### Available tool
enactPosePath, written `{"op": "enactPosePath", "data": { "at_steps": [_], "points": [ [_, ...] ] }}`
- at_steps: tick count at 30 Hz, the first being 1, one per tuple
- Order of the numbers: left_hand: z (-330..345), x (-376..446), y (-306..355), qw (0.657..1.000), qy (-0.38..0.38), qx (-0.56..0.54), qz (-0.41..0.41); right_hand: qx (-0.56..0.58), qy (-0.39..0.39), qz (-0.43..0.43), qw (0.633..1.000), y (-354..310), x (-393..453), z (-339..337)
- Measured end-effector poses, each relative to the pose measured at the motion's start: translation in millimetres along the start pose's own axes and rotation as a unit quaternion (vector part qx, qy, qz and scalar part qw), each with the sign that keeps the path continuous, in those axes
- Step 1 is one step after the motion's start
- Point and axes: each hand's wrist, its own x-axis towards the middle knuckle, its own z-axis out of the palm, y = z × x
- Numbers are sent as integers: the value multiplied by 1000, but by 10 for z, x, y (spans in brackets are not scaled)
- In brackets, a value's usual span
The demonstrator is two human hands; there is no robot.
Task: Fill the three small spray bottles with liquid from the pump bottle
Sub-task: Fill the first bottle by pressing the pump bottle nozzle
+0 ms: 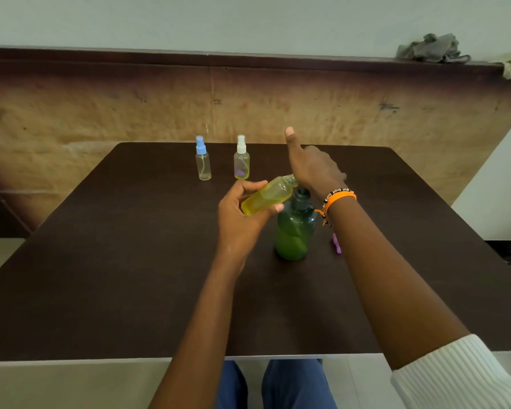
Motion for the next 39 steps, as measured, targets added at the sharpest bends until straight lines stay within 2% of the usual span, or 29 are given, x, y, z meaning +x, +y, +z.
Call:
{"op": "enactPosePath", "data": {
  "at_steps": [4, 10, 17, 23, 32, 39],
  "points": [
    [-6, 9, 8, 1000, -1, 0, 2, -28, -15, -8, 999, -30, 26, -11],
    [-2, -4, -23, 1000, -10, 4, -8, 41, -54, 2, 998, 64, 68, 94],
    [9, 20, 37, 1000, -7, 7, -8, -27, -36, -14, 999, -8, 32, -10],
    [17, -2, -2, 1000, -9, 0, -23, 5, -50, -14, 999, 53, 82, 95],
    [-38, 43, 47, 999, -24, 21, -24, -44, -17, -32, 998, 13, 65, -3],
    [-35, 16, 5, 999, -20, 4, -36, -14, -12, -25, 1000, 85, 88, 69]
  ]
}}
